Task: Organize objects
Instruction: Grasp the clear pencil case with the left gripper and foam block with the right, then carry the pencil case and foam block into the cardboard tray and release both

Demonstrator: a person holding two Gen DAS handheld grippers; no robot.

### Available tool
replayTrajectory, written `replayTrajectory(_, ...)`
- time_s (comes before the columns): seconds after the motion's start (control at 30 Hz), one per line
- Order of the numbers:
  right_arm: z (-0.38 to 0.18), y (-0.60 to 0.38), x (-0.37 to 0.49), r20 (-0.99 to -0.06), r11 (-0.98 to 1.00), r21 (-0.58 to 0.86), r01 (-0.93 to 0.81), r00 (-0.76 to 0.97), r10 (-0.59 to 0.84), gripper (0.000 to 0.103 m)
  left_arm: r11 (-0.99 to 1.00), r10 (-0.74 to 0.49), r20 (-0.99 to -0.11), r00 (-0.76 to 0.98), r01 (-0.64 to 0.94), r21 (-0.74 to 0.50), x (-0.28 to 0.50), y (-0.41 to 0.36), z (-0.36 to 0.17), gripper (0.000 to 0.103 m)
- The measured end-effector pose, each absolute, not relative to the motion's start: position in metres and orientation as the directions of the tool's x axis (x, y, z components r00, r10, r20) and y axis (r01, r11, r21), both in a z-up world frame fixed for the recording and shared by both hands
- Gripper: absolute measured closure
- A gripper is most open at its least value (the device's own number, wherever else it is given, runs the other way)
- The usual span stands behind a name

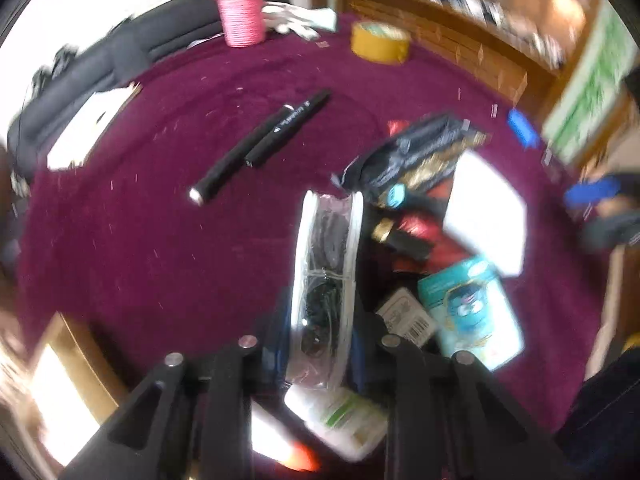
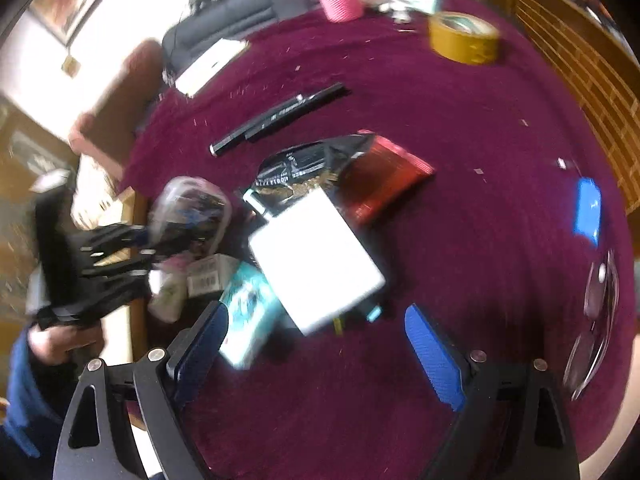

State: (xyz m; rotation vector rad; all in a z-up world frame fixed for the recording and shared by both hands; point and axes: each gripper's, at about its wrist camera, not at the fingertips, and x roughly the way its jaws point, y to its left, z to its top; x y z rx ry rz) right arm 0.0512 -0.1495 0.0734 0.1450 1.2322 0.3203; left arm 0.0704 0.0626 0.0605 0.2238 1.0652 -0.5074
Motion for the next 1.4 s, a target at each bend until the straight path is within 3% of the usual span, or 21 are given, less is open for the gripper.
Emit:
replayTrajectory(0.1,0.063,-0.132,0.066,-0.923,0.962,0.187,-0.201,0.298,0.242,0.009,0.893,-0.336,-0.841,0.424,0.427,-0.141,0.058,0.075,0.074,0.079)
replayTrajectory(0.5,0.047,-0.102,0.056,-0.927,0.872,-0.109,-0.476,0.366,0.084,0.009,0.922,-0.374,-0.780,0.501,0.290,-0.255,0.007,0.109,0.097,0.079)
replayTrajectory(0.63,0.035,-0.093,0.053,-0.934,0.835,-0.138,-0.532,0.350,0.069,0.009,0.925,-0.377,-0.775,0.507,0.255,-0.284,0.001,0.114,0.095,0.079)
replayTrajectory(0.73,0.030,-0.091,0.052,-0.918,0.815,-0.216,-0.538,0.397,0.019,0.015,0.921,-0.388,-0.771,0.504,0.234,-0.311,-0.002,0.116,0.092,0.079)
replayTrajectory(0.8,0.031,-0.097,0.053,-0.922,0.829,-0.185,-0.527,0.385,0.038,0.037,0.920,-0.392,-0.768,0.507,0.222,-0.324,-0.005,0.119,0.093,0.079)
replayTrajectory(0.83,0.031,-0.101,0.055,-0.928,0.838,-0.167,-0.520,0.369,0.044,0.058,0.919,-0.393,-0.765,0.509,0.218,-0.327,-0.005,0.120,0.093,0.079)
replayTrajectory(0.87,0.032,-0.106,0.057,-0.932,0.846,-0.148,-0.512,0.359,0.055,0.062,0.919,-0.395,-0.762,0.513,0.215,-0.331,-0.006,0.120,0.092,0.079)
replayTrajectory(1.03,0.043,-0.128,0.062,-0.934,0.890,0.001,-0.457,0.318,0.164,0.069,0.914,-0.405,-0.752,0.520,0.198,-0.354,-0.010,0.121,0.091,0.079)
replayTrajectory(1.27,0.062,-0.143,0.052,-0.901,0.894,0.194,-0.405,0.287,0.325,0.069,0.905,-0.421,-0.742,0.522,0.191,-0.379,-0.015,0.120,0.093,0.079)
replayTrajectory(1.4,0.066,-0.144,0.047,-0.900,0.894,0.203,-0.399,0.283,0.330,0.069,0.902,-0.427,-0.736,0.525,0.191,-0.387,-0.018,0.121,0.095,0.079)
